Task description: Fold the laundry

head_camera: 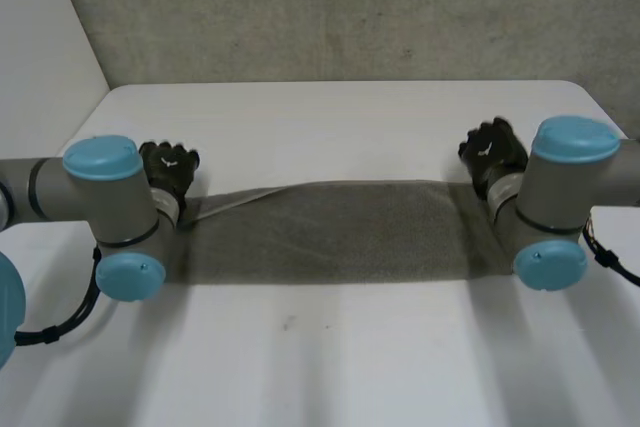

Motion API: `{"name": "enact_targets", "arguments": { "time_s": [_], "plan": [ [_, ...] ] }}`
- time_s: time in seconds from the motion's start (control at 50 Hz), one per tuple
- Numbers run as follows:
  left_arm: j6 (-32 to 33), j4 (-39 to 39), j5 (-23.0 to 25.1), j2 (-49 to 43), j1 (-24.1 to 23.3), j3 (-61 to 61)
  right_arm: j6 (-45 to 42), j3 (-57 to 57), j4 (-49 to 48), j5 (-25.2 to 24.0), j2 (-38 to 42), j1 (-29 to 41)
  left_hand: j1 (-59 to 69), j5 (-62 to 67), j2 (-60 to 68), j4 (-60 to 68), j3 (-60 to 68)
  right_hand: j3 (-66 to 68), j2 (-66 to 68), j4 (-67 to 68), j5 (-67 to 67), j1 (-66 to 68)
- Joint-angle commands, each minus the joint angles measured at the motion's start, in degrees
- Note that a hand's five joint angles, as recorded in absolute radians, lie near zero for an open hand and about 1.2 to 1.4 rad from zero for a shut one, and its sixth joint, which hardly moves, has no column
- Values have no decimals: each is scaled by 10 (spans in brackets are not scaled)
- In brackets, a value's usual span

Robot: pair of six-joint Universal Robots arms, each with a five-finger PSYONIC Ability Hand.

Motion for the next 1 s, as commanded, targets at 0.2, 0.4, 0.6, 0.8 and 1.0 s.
{"name": "enact_targets", "arguments": {
  "time_s": [0.2,0.4,0.6,0.8,1.0],
  "plan": [
    [-38,2,5,230,-22,-137,169,125,68,-50,-228,-13,-44,-60,-52,-52,-54,-22,-32,-35,-36,-22],
    [-139,42,10,277,-27,-279,173,261,136,-110,-235,-94,-44,-60,-52,-52,-54,113,103,100,99,113],
    [-149,86,10,275,-14,-309,165,292,50,-178,-192,-125,-44,-60,-52,-52,-54,264,254,252,251,265],
    [-149,89,10,272,-10,-317,161,286,49,-176,-167,-150,-44,-60,-52,-52,-54,283,273,271,269,283],
    [-149,89,10,269,-10,-322,139,278,48,-171,-140,-156,-44,-60,-52,-52,-54,677,667,665,664,678]
  ]
}}
